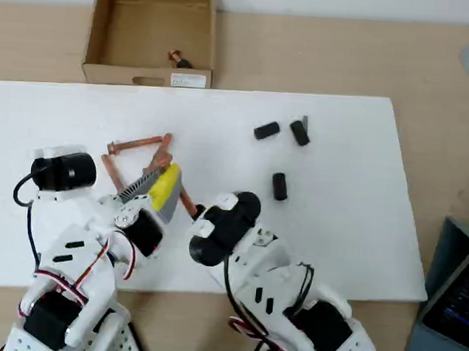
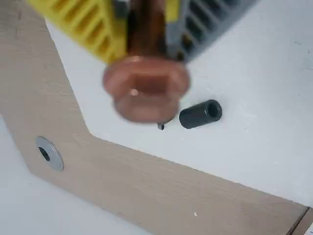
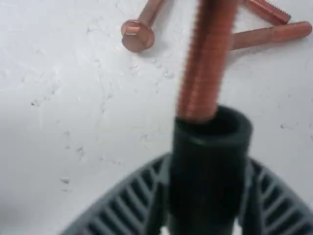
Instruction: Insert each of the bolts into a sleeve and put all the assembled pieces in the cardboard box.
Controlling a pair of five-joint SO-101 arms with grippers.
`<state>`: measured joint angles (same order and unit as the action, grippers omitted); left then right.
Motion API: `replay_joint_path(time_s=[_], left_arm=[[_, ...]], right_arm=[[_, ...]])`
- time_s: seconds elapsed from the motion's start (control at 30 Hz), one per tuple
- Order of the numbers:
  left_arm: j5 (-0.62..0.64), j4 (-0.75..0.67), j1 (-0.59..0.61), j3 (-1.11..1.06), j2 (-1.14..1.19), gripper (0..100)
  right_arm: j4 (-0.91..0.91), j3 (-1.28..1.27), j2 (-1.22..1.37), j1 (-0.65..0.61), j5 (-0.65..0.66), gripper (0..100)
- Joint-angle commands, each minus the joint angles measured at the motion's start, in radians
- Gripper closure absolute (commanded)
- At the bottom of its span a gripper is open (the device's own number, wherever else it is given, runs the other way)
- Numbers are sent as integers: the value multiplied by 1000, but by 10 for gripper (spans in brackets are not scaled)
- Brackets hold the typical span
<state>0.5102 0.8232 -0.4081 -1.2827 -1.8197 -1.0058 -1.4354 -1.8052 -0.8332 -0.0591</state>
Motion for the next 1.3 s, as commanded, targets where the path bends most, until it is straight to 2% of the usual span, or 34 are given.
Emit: replay_joint_path(time_s=[0.0,1.07,1.27], left_arm=[[3,-34,0,-12,-4,998],[8,-72,-12,-48,-5,998],[2,25,-133,-23,-5,998]], right_arm=[[26,8,-128,-10,5,989],[23,7,-128,-10,5,989],[23,7,-128,-10,5,989]])
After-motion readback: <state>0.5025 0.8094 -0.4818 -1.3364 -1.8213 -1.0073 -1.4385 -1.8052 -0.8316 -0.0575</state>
